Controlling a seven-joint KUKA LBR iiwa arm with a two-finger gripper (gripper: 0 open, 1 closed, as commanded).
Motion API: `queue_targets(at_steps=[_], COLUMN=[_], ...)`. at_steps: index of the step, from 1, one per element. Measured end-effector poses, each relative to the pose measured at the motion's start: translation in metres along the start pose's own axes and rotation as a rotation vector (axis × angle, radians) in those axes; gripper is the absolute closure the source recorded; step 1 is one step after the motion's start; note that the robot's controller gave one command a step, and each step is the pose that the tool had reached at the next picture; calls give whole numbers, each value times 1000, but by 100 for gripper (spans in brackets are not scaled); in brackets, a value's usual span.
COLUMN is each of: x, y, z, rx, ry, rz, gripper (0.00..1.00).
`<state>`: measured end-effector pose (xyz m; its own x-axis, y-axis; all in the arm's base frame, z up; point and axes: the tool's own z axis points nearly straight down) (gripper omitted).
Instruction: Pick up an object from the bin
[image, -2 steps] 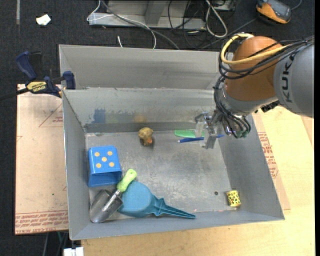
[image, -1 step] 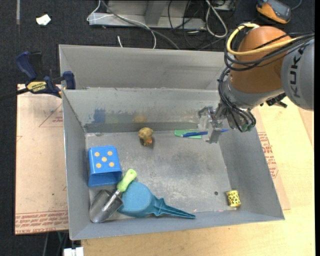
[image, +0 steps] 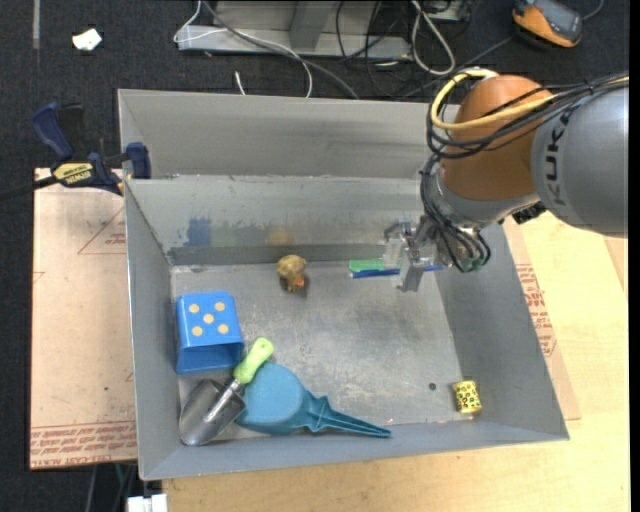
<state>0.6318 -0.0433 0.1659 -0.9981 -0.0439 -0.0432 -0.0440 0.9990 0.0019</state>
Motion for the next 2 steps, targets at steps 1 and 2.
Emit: queue_targets(at_steps=[1,2], x=[4,9], y=[3,2], z=[37,12], rx=[-1,-2], ry=[0,3], rz=[96,35], gripper=[100,100])
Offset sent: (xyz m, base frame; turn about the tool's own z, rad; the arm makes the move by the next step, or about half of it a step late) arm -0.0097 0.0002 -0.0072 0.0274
